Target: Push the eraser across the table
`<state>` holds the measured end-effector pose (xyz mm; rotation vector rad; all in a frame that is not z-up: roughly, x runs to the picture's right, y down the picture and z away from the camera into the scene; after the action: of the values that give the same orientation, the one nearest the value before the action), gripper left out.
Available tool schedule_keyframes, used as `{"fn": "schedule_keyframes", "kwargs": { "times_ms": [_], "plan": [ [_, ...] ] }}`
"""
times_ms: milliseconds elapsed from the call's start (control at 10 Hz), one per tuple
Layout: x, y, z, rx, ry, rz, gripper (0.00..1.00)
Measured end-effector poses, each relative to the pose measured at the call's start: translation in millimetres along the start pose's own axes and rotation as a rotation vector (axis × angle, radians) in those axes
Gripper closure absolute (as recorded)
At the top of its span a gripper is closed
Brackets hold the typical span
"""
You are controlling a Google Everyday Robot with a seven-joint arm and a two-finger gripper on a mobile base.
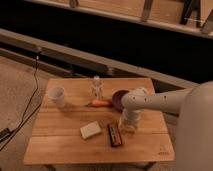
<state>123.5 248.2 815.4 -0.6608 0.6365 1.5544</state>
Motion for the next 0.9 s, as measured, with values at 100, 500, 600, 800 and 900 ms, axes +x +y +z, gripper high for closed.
{"fn": "schedule_keyframes", "kwargs": {
  "times_ms": [100,500,600,800,900],
  "plan": [
    [4.5,1.9,0.5,0.001,0.006,-0.009,0.35],
    [23.1,15.3,1.5,-0.002,0.028,-0.054,0.35],
    [27.7,20.4,1.5,-0.004,0.033,-0.068,0.35],
    [37.7,30.0,2.4,-0.011,0.047,-0.092,0.35],
    [40.9,33.2,2.8,-0.013,0.052,-0.099,0.35]
  ]
}}
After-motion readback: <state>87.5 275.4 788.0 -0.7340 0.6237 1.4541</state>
